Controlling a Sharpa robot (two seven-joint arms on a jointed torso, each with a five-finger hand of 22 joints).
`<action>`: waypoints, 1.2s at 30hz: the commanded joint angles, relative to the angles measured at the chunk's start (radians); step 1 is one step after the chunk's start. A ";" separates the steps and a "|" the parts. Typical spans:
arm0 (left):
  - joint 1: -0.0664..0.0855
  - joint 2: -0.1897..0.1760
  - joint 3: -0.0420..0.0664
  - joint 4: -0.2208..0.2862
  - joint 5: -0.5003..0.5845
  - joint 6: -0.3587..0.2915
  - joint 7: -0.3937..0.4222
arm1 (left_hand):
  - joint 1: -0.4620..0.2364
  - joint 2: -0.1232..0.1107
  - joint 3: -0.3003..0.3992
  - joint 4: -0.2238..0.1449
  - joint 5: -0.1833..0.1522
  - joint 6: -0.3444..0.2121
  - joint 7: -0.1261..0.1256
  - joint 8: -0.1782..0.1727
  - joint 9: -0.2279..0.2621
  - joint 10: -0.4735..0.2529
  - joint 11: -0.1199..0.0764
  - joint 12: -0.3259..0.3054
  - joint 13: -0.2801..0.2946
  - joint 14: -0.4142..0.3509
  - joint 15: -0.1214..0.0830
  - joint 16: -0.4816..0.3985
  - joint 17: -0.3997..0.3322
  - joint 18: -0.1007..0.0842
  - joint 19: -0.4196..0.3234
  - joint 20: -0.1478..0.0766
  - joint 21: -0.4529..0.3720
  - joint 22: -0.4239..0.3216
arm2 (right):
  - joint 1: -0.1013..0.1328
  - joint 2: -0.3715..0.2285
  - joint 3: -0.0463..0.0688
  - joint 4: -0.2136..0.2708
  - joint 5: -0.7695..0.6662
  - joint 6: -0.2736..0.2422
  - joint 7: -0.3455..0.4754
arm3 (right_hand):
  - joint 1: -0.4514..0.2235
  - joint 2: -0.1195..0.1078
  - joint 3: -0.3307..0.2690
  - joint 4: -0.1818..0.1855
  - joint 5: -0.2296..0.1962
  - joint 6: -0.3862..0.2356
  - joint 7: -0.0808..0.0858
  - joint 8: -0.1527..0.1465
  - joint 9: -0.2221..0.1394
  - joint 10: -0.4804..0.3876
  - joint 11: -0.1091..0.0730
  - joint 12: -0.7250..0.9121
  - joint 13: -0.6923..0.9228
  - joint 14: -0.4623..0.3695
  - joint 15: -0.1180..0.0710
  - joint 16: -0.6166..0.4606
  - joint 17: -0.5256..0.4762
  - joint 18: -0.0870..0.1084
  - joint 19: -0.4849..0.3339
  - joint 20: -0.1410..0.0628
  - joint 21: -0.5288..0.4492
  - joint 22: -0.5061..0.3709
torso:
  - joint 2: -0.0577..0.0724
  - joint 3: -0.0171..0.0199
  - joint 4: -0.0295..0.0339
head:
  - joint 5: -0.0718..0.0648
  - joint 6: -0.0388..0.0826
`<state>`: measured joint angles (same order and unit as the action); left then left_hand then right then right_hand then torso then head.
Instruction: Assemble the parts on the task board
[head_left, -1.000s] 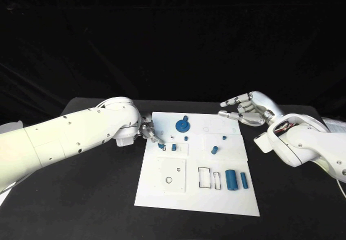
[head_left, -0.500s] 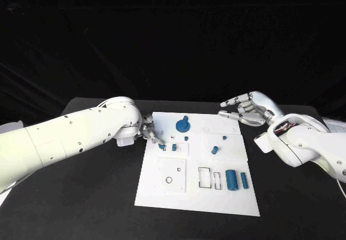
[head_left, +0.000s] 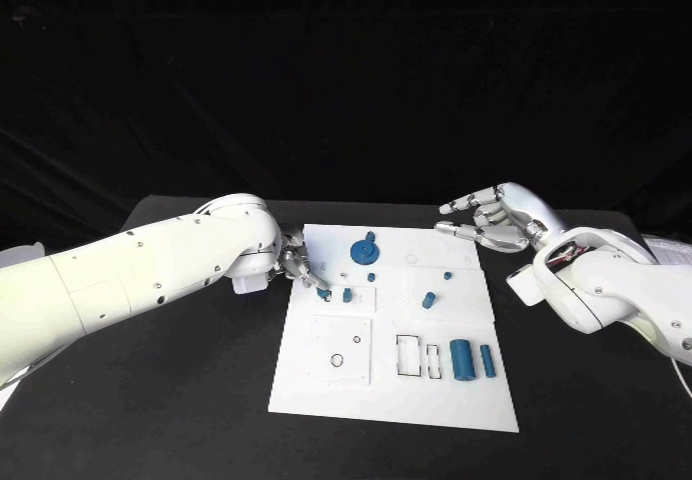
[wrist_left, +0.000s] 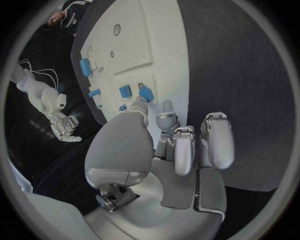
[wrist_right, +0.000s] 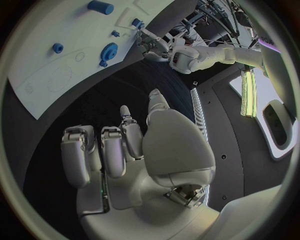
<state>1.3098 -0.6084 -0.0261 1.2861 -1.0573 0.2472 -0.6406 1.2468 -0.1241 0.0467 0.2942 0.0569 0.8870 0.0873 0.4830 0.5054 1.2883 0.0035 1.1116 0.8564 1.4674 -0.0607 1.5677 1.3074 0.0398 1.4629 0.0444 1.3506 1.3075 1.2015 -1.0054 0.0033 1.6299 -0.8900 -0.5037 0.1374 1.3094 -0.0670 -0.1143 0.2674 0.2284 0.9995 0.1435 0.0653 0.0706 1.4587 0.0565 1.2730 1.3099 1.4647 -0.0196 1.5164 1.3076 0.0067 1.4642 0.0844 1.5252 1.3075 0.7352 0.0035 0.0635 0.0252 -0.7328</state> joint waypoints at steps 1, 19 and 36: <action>-0.008 0.001 -0.006 -0.003 0.058 -0.002 0.006 | -0.011 -0.009 -0.013 -0.003 0.001 0.009 0.002 -0.017 -0.086 0.003 0.007 0.003 0.000 0.103 0.006 0.003 0.263 0.011 0.036 0.007 0.003 0.132 | -0.001 0.002 0.000 -0.001 -0.006 0.012 0.001 | 0.002 0.004 -0.007 -0.001 -0.001 -0.003 -0.001 0.000 0.002 -0.008 0.000 -0.001 0.109 0.083 0.002 -0.006 0.164 0.014 0.061 0.004 -0.005 0.185 | 0.000 0.0003 -0.0001 | -0.002 0.000; -0.008 0.001 -0.006 -0.001 0.051 -0.017 0.009 | 0.012 -0.021 -0.014 -0.009 0.002 0.011 0.002 -0.022 -0.097 0.003 0.007 0.006 0.000 0.103 0.006 0.003 0.263 0.010 0.037 0.007 0.007 0.135 | -0.001 0.002 0.000 -0.002 -0.006 0.013 0.000 | 0.002 0.004 -0.007 -0.001 -0.001 -0.003 -0.001 0.000 0.002 -0.008 0.000 -0.001 0.109 0.083 0.002 -0.006 0.164 0.014 0.061 0.004 -0.005 0.185 | -0.001 0.0007 0.0001 | -0.001 0.000; -0.008 0.006 -0.006 -0.003 0.040 0.010 0.009 | 0.064 -0.013 0.001 -0.019 0.002 0.018 0.004 -0.026 -0.113 0.001 0.008 0.007 -0.004 0.103 0.008 0.003 0.263 0.009 0.038 0.008 0.010 0.139 | -0.002 0.002 0.000 -0.001 -0.006 0.015 -0.002 | 0.002 0.006 -0.007 -0.001 -0.001 -0.003 -0.001 0.000 0.002 -0.008 0.000 -0.001 0.109 0.083 0.002 -0.006 0.164 0.013 0.062 0.004 -0.005 0.185 | -0.001 0.0005 0.0006 | -0.001 0.001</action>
<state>1.3078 -0.6052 -0.0278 1.2831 -1.0121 0.2303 -0.6345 1.3007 -0.1363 0.0440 0.2785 0.0569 0.9007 0.0908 0.4599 0.5053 1.2884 0.0034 1.1153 0.8532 1.4673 -0.0607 1.5677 1.3073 0.0398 1.4666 0.0480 1.3542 1.3074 1.2005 -1.0038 0.0033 1.6275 -0.8899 -0.5018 0.1361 1.3094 -0.0670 -0.1158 0.2659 0.2284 0.9995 0.1435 0.0653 0.0706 1.4587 0.0565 1.2730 1.3100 1.4648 -0.0196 1.5164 1.3073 0.0066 1.4642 0.0844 1.5252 1.3080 0.7347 0.0041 0.0637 0.0238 -0.7319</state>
